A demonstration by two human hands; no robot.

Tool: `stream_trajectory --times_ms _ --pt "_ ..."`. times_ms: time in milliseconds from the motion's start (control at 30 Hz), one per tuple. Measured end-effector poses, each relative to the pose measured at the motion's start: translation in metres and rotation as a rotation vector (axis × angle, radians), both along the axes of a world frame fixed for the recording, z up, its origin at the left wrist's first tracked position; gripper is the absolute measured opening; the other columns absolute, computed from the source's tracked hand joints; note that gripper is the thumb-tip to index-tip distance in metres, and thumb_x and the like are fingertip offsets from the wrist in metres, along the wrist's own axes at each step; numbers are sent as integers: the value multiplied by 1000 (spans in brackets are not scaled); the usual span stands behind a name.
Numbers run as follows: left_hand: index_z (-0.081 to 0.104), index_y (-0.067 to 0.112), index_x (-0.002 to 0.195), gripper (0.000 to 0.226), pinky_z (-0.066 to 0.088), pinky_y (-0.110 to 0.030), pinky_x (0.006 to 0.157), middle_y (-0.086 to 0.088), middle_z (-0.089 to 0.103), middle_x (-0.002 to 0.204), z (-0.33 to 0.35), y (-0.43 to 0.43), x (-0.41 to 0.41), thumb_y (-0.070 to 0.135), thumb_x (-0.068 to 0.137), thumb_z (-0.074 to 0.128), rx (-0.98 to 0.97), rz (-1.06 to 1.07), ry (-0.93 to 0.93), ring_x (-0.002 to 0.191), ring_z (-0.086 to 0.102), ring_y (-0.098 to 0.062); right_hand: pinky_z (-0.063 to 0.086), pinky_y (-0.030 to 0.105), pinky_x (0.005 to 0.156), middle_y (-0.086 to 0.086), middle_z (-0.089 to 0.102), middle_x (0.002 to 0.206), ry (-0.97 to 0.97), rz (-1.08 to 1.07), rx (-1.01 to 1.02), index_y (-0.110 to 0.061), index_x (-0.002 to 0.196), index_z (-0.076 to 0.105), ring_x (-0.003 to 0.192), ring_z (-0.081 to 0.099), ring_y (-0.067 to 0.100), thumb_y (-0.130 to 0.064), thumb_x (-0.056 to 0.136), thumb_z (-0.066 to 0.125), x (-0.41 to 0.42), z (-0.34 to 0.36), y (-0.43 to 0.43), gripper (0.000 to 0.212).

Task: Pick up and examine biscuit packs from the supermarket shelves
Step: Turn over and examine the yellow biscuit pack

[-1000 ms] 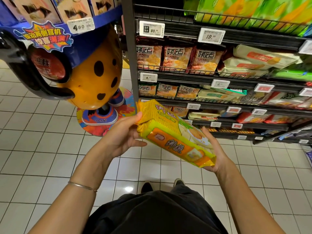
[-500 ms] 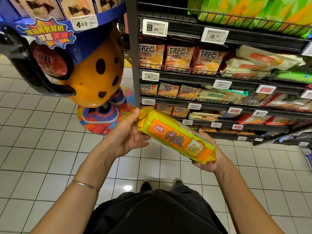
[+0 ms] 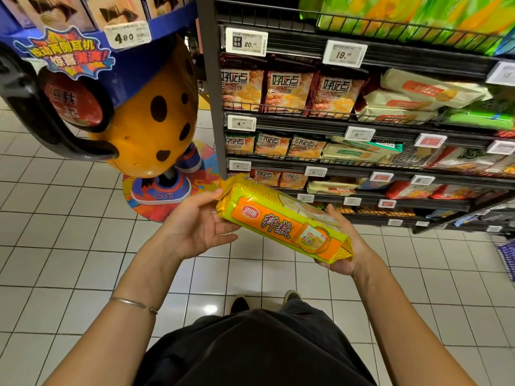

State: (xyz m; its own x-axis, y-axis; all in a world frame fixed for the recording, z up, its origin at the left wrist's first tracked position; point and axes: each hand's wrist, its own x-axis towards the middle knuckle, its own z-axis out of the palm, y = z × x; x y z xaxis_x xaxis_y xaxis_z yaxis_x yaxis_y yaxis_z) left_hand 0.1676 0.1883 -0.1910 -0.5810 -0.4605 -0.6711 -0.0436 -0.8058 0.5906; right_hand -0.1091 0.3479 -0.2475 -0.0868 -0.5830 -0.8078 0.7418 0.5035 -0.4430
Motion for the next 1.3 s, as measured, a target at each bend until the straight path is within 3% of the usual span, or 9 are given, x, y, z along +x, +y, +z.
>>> stream_trajectory --times_ms 167,267,333,433,567,733,900,1133,1300 --pt "75 20 109 32 51 -48 93 -11 79 106 -18 -1 10 29 89 51 37 56 -60 89 78 -30 63 51 77 19 73 125 31 -30 -29 -16 117 79 106 74 39 -67 94 56 -7 13 -3 61" --pt "77 20 112 36 57 -48 86 -13 76 121 -32 1 19 30 95 47 58 80 -95 96 78 -33 53 60 102 15 68 136 87 9 -115 -20 131 72 121 68 38 -60 99 52 -9 23 -7 55" --pt "80 20 114 44 61 -49 80 -15 73 128 -37 1 24 49 99 51 66 73 -98 104 76 -36 44 61 112 16 64 142 108 46 -188 -18 136 68 130 62 38 -55 102 51 -9 30 -8 53" --pt "76 23 124 72 63 -53 76 -17 74 126 -39 -1 29 79 82 58 98 57 -95 110 73 -42 59 53 95 17 68 136 116 79 -271 -14 128 73 122 68 35 -48 104 48 -8 46 -12 48" --pt "76 21 125 69 63 -43 75 -15 76 118 -44 3 32 72 79 66 142 61 -69 97 76 -36 51 62 100 24 67 134 223 180 -329 -12 132 70 120 66 42 -59 99 49 -5 66 -20 60" --pt "69 17 123 65 62 -34 52 -13 69 95 -54 13 30 65 79 68 265 98 -27 66 71 -29 63 36 60 32 73 109 222 292 -414 -14 124 71 85 78 39 -65 101 36 3 91 -32 67" --pt "67 9 110 66 57 -30 41 -14 61 89 -58 18 29 57 66 71 372 28 71 58 65 -26 62 32 58 27 77 99 262 342 -445 -8 105 80 85 78 35 -64 100 36 11 98 -39 71" --pt "70 4 117 71 60 -32 44 -16 71 97 -78 19 30 57 70 69 490 -50 259 61 70 -25 62 31 58 27 77 95 311 339 -457 -2 107 75 81 79 33 -72 89 46 16 99 -47 78" --pt "72 3 119 70 61 -32 48 -17 72 101 -90 20 30 47 65 80 549 -61 363 64 70 -24 62 32 60 26 76 93 300 320 -450 3 111 73 81 78 33 -67 96 37 17 101 -51 80"
